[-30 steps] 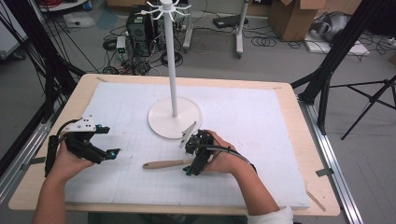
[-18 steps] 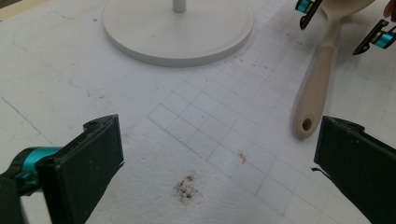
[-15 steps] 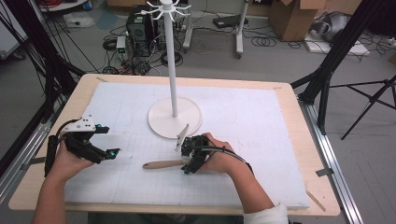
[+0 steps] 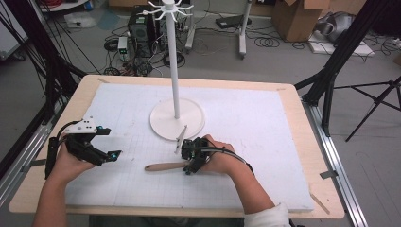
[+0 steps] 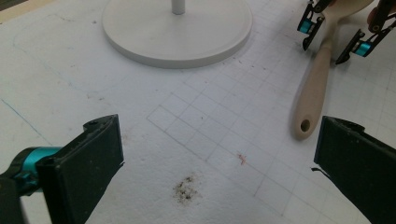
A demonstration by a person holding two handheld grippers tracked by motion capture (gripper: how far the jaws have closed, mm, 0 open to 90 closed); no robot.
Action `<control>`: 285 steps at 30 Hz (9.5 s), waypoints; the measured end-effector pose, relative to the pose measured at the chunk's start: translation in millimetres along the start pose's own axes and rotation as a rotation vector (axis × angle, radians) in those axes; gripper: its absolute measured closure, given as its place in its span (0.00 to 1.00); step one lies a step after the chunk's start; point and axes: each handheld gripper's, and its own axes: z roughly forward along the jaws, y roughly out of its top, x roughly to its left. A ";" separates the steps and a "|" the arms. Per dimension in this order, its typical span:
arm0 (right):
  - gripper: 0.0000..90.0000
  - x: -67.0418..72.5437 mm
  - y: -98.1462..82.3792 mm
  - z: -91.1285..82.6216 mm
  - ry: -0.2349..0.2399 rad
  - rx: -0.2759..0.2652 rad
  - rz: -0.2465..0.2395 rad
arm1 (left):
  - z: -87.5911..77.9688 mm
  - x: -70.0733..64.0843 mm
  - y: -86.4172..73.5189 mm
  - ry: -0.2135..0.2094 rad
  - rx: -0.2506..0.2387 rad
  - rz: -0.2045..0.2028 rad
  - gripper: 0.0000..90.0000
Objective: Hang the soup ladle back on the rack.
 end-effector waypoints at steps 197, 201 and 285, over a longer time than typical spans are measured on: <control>0.43 -100.7 15.3 -270.6 -0.287 -0.442 0.309 | -6.5 -3.7 4.6 -0.009 -0.027 0.018 0.02; 0.39 -90.3 4.3 -267.0 -0.283 -0.454 0.294 | -6.1 -4.1 4.7 -0.009 -0.027 0.015 0.02; 0.00 29.0 -174.6 -103.9 -0.329 -0.724 0.430 | 2.0 -10.2 6.5 -0.038 -0.038 0.024 0.02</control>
